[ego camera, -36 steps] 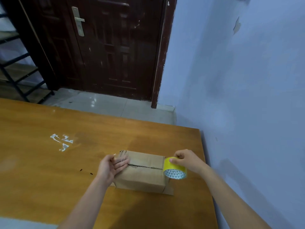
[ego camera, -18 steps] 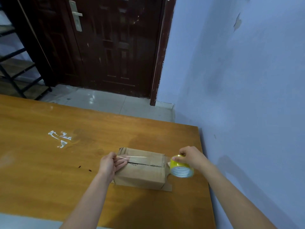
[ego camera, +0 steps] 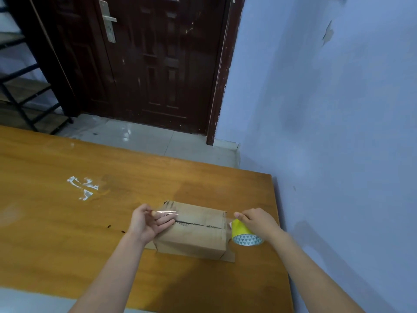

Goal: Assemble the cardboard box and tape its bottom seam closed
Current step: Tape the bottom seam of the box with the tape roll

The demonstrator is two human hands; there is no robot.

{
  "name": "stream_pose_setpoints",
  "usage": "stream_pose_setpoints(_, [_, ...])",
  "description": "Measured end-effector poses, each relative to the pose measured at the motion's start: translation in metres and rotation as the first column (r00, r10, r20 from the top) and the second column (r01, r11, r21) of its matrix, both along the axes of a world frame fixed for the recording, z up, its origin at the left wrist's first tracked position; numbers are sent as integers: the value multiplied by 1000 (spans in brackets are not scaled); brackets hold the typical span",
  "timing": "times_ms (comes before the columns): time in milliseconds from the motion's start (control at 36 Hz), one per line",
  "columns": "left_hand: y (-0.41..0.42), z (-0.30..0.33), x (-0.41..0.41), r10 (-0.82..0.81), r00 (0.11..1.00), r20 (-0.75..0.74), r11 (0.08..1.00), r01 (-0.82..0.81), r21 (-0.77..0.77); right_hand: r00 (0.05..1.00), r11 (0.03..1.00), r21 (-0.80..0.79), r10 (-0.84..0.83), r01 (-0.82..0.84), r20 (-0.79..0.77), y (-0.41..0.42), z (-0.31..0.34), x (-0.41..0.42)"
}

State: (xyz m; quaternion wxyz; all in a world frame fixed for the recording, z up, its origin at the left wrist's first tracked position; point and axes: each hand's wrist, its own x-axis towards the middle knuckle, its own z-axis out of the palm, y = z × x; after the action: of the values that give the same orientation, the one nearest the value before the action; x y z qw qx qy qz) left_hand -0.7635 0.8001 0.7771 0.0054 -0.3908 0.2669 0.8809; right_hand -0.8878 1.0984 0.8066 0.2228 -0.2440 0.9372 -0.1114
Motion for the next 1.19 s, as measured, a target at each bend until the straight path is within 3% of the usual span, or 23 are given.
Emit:
stream_pose_setpoints(333, [-2, -3, 3, 36, 999, -31, 990, -31, 136, 987, 992, 74, 115, -107, -112, -14, -16, 1])
stream_pose_setpoints(1194, [-1, -1, 2, 29, 999, -32, 985, -23, 172, 972, 962, 233, 179, -140, -155, -24, -21, 7])
